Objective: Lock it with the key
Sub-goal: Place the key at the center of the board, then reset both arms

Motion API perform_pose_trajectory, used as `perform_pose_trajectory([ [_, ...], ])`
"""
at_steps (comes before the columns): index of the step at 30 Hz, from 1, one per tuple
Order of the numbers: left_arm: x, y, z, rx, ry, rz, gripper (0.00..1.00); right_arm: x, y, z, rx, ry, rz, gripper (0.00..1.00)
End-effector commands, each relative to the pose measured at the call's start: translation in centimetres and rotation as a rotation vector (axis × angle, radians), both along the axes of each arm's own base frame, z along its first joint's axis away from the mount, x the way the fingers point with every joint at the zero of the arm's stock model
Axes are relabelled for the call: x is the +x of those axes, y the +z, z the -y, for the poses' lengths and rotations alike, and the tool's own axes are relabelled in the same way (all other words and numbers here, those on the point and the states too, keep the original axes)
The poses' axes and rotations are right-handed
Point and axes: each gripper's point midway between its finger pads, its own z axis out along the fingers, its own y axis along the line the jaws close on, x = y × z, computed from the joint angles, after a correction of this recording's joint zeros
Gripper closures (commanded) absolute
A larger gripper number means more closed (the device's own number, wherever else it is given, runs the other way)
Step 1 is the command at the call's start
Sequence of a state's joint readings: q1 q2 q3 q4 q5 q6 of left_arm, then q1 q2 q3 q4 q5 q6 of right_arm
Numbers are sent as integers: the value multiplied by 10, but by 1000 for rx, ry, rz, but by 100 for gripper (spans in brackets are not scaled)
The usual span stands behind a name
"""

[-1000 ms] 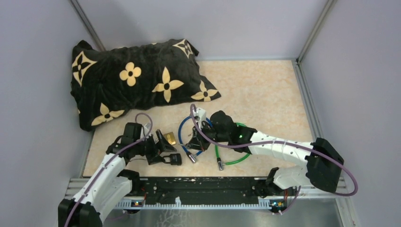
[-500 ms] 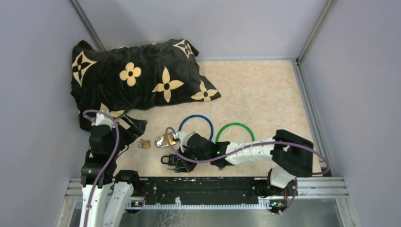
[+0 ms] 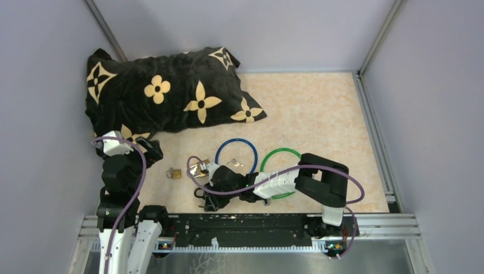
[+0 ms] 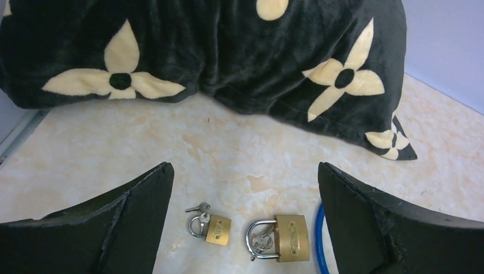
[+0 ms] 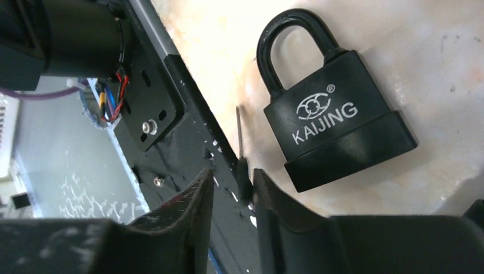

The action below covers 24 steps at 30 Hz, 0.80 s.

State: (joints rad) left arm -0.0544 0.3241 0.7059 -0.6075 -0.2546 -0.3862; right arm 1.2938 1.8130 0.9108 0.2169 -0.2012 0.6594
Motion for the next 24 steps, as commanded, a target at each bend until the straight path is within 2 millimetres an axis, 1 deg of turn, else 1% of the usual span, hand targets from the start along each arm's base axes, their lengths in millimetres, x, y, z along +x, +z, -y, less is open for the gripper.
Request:
perform_pose_trajectory([
  [1, 0, 21, -5, 56, 3, 53, 1, 3, 39, -22, 97, -9, 25, 56],
  [2, 0, 22, -4, 59, -2, 56, 1, 5, 44, -20, 94, -16, 33, 40],
  [3, 1, 22, -4, 66, -6, 52, 1, 8, 51, -18, 88, -30, 49, 17],
  [4, 2, 22, -4, 75, -10, 50, 1, 11, 59, -15, 79, -39, 67, 6],
  [5, 4, 23, -4, 85, -12, 44, 1, 14, 69, -12, 69, -51, 86, 2],
  [7, 8, 23, -4, 113, -23, 31, 1, 21, 90, -2, 49, -76, 130, 2],
  [9, 14, 23, -2, 162, -58, 12, 1, 31, 118, 13, 36, -106, 200, 1],
  [10, 17, 22, 1, 198, -93, 1, 1, 38, 140, 27, 38, -137, 248, 2],
  [11, 22, 18, 7, 231, -145, -21, 1, 49, 155, 45, 20, -181, 298, 2],
  [13, 30, 3, 15, 278, -225, -96, 1, 75, 175, 88, -19, -285, 377, 2],
  [15, 38, -12, 17, 306, -267, -178, 1, 103, 185, 139, -45, -387, 406, 2],
  [17, 47, -25, 21, 336, -321, -254, 1, 135, 191, 197, -69, -528, 428, 2],
  [18, 52, -31, 25, 346, -363, -282, 1, 148, 192, 229, -87, -609, 450, 2],
  [19, 57, -36, 27, 355, -384, -309, 1, 162, 191, 263, -118, -704, 477, 2],
  [20, 62, -40, 31, 352, -414, -320, 1, 173, 184, 298, -169, -802, 501, 2],
  [21, 67, -44, 34, 350, -432, -324, 1, 183, 187, 332, -199, -907, 534, 2],
  [22, 72, -48, 35, 348, -437, -322, 1, 189, 182, 361, -241, -990, 550, 2],
  [23, 77, -51, 35, 349, -433, -313, 1, 193, 172, 392, -284, -1081, 546, 2],
  [24, 82, -55, 35, 351, -429, -302, 1, 196, 166, 411, -304, -1134, 545, 2],
])
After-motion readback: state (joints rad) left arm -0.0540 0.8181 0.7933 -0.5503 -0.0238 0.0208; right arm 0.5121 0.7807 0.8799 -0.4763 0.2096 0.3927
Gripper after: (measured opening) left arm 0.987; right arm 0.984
